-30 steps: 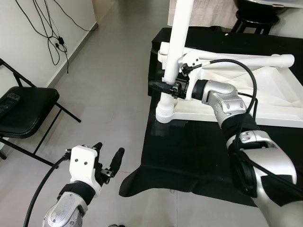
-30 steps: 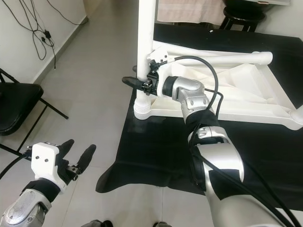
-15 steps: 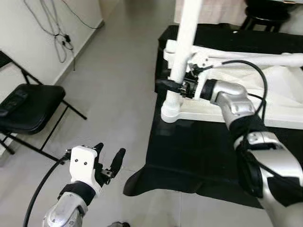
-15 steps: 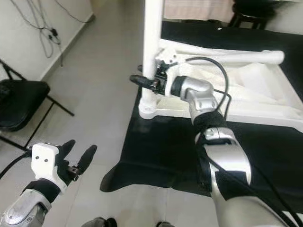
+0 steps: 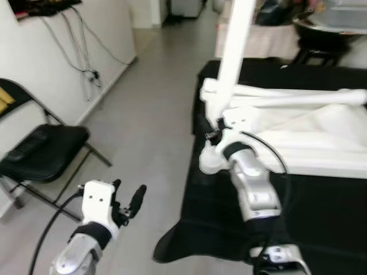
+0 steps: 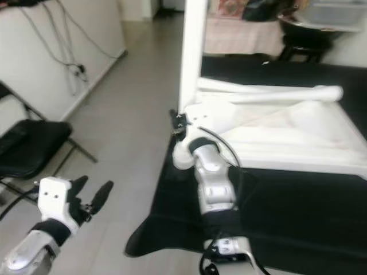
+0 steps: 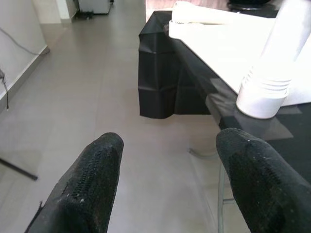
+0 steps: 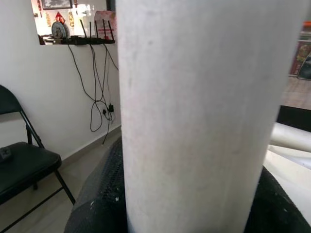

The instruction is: Building children table

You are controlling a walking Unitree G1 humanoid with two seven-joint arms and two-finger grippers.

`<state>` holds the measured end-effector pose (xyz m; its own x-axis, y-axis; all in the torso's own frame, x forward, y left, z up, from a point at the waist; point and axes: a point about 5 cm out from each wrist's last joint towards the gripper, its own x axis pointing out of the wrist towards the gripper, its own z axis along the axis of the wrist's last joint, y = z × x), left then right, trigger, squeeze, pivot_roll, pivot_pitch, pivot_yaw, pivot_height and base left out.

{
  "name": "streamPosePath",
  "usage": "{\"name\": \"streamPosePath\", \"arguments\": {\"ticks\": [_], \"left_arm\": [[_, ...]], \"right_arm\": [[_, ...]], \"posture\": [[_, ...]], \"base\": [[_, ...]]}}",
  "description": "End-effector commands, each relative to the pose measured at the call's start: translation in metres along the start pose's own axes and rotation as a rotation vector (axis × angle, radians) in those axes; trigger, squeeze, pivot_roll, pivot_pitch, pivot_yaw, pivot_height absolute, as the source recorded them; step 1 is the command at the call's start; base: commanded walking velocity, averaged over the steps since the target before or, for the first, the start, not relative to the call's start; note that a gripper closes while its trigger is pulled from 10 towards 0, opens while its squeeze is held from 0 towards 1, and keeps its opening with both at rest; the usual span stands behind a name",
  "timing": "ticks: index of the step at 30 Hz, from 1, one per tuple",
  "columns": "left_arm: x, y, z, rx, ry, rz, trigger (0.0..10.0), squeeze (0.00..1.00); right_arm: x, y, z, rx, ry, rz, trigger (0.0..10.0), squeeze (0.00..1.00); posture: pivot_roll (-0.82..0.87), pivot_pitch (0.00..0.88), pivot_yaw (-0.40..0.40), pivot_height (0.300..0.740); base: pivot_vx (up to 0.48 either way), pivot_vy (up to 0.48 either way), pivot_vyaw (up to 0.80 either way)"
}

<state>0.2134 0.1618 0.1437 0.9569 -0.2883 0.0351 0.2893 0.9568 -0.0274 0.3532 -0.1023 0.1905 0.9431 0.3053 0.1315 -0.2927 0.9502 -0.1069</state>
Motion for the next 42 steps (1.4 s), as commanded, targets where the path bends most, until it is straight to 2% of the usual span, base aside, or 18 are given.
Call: {"name": "streamPosePath", "arguments": {"ticks": [1,2,3,4,7,8,9,11,17,19,20,24,29,33,34,35,36,42], "left_arm": [[-0.001,0.004,-0.005,0.013,0.019,0.021,10.0,0.0],[-0.001,0.006,-0.004,0.013,0.014,0.035,10.0,0.0],[-0.001,0.006,-0.004,0.013,0.014,0.035,10.0,0.0],[-0.001,0.007,-0.004,0.012,0.012,0.042,10.0,0.0],[0.0,0.007,-0.004,0.009,0.011,0.045,10.0,0.0],[0.0,0.006,-0.004,0.003,0.013,0.038,10.0,0.0],[0.0,0.006,-0.004,0.003,0.013,0.038,10.0,0.0],[0.001,0.004,-0.004,-0.005,0.016,0.009,10.0,0.0],[0.002,-0.004,-0.002,0.0,0.0,-0.068,10.0,0.0],[0.002,-0.006,-0.001,0.005,-0.003,-0.086,10.0,0.0],[0.001,-0.012,0.001,0.012,-0.008,-0.138,10.0,0.0],[-0.001,-0.031,0.006,0.065,-0.024,-0.323,10.0,0.0],[-0.001,-0.036,0.007,0.082,-0.023,-0.373,10.0,0.0],[-0.003,-0.042,0.006,0.072,-0.019,-0.453,10.0,0.0],[-0.003,-0.043,0.006,0.069,-0.021,-0.463,10.0,0.0],[-0.003,-0.043,0.006,0.069,-0.021,-0.463,10.0,0.0],[-0.003,-0.043,0.007,0.07,-0.025,-0.462,10.0,0.0],[-0.003,-0.043,0.008,0.077,-0.037,-0.454,10.0,0.0]], "right_arm": [[-0.012,0.002,-0.047,-0.005,0.23,0.014,0.0,0.0],[-0.014,0.004,-0.044,-0.012,0.247,0.004,4.5,0.0],[-0.014,0.004,-0.044,-0.012,0.247,0.004,4.5,0.0],[-0.013,0.002,-0.039,-0.037,0.243,-0.002,10.0,0.0],[-0.011,0.002,-0.031,-0.058,0.221,0.03,10.0,0.0],[-0.003,-0.002,-0.021,-0.049,0.188,0.1,10.0,1.0],[-0.003,-0.002,-0.021,-0.049,0.188,0.1,10.0,1.0],[0.012,-0.005,-0.004,-0.024,0.129,0.304,10.0,1.0],[0.023,-0.008,0.026,-0.095,0.055,0.704,10.0,0.98],[0.024,-0.008,0.029,-0.11,0.064,0.749,10.0,0.98],[0.028,-0.008,0.035,-0.117,0.064,0.785,10.0,0.0],[0.035,-0.002,0.05,-0.117,0.065,0.907,10.0,0.0],[0.035,-0.001,0.054,-0.07,0.077,0.997,10.0,0.0],[0.038,-0.003,0.058,0.078,0.107,1.093,10.0,0.0],[0.039,-0.004,0.06,0.111,0.097,1.108,3.5,0.0],[0.039,-0.004,0.06,0.111,0.097,1.108,3.5,0.0],[0.039,-0.005,0.061,0.13,0.087,1.112,0.2,0.0],[0.037,-0.016,0.059,0.137,0.083,1.097,0.0,0.0]], "posture": [[0.04,0.104,0.003,0.74],[0.04,0.109,0.004,0.74],[0.04,0.109,0.004,0.74],[0.05,0.112,0.003,0.74],[0.05,0.115,0.002,0.74],[0.06,0.121,0.0,0.74],[0.06,0.121,0.0,0.74],[0.06,0.127,-0.001,0.74],[0.07,0.144,-0.008,0.74],[0.07,0.144,-0.008,0.74],[0.07,0.151,-0.014,0.74],[0.09,0.166,-0.024,0.74],[0.08,0.169,-0.023,0.74],[0.08,0.183,-0.022,0.74],[0.08,0.185,-0.022,0.74],[0.08,0.185,-0.022,0.74],[0.08,0.186,-0.022,0.74],[0.07,0.186,-0.02,0.74]], "base": [[0.0,0.0,0.0],[0.0,0.0,0.0],[0.0,0.0,0.0],[0.0,0.0,0.0],[0.0,0.0,0.0],[0.0,0.0,0.0],[0.0,0.0,0.0],[0.0,0.0,0.0],[0.0,0.0,0.0],[0.0,0.0,0.0],[0.0,0.0,0.0],[0.0,0.0,0.0],[0.0,0.0,0.0],[0.0,0.0,0.0],[0.0,0.0,0.0],[0.0,0.0,0.0],[0.0,0.0,0.0],[0.0,0.0,0.0]]}}
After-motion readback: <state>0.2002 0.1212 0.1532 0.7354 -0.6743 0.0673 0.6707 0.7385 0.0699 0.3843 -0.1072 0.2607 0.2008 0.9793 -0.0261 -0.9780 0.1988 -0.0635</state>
